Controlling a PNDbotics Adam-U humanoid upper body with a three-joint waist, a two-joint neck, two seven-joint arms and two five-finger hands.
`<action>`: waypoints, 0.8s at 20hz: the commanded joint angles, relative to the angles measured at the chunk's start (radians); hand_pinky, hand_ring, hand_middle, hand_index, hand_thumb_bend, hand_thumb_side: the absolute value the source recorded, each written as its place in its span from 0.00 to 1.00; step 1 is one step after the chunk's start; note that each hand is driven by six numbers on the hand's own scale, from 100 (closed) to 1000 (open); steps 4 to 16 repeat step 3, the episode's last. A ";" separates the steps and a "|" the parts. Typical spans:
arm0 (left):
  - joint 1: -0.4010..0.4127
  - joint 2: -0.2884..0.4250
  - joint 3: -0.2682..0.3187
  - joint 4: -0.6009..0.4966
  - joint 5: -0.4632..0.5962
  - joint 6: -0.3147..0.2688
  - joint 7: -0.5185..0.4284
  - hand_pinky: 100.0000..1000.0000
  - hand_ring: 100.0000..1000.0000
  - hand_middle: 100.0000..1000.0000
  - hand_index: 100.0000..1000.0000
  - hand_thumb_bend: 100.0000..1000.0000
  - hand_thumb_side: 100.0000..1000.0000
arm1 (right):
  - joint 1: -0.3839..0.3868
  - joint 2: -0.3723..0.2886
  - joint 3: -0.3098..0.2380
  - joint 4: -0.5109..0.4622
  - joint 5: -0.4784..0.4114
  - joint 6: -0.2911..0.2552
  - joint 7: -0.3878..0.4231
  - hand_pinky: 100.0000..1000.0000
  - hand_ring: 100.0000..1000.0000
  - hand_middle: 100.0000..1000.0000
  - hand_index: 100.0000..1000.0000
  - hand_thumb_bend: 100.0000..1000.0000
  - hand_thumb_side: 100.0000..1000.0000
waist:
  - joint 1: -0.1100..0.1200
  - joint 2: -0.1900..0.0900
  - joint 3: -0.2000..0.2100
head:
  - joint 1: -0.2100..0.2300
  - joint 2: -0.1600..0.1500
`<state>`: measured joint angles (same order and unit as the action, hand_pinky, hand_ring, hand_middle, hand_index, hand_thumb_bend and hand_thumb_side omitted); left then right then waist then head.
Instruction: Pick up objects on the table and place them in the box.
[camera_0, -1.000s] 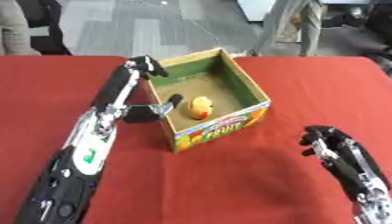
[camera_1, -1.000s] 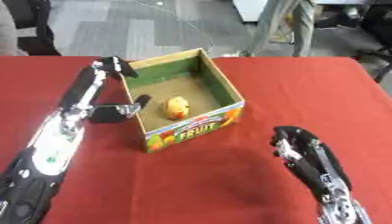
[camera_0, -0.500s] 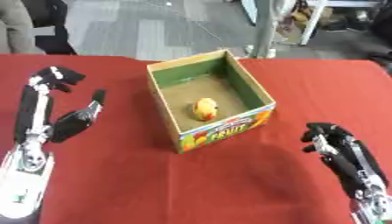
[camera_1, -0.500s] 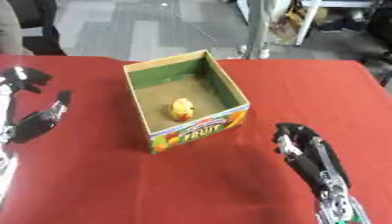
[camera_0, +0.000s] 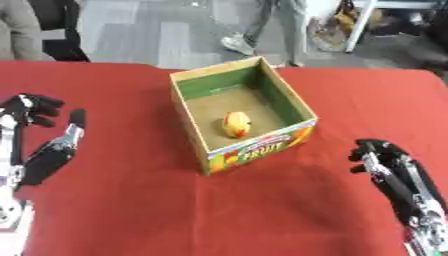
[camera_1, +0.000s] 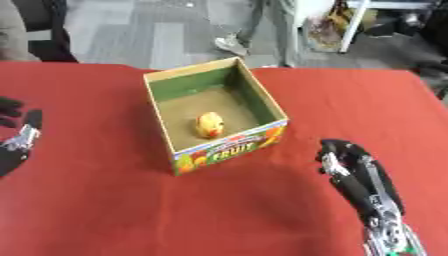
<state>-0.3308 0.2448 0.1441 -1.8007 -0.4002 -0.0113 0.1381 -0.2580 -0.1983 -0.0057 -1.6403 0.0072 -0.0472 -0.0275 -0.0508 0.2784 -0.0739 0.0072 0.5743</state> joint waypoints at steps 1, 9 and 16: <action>-0.001 0.004 0.010 -0.066 0.065 0.062 -0.022 0.48 0.53 0.51 0.58 0.30 0.41 | -0.006 -0.023 -0.009 -0.018 -0.003 0.000 -0.004 0.52 0.60 0.53 0.69 0.00 0.45 | 0.003 -0.014 0.002 | 0.002 0.008; 0.003 0.006 0.012 -0.091 0.103 0.100 -0.030 0.48 0.53 0.50 0.57 0.30 0.41 | -0.007 -0.023 -0.010 -0.019 -0.003 -0.001 -0.005 0.52 0.60 0.53 0.69 0.00 0.45 | 0.005 -0.013 0.001 | 0.005 0.013; 0.003 0.006 0.012 -0.091 0.103 0.100 -0.030 0.48 0.53 0.50 0.57 0.30 0.41 | -0.007 -0.023 -0.010 -0.019 -0.003 -0.001 -0.005 0.52 0.60 0.53 0.69 0.00 0.45 | 0.005 -0.013 0.001 | 0.005 0.013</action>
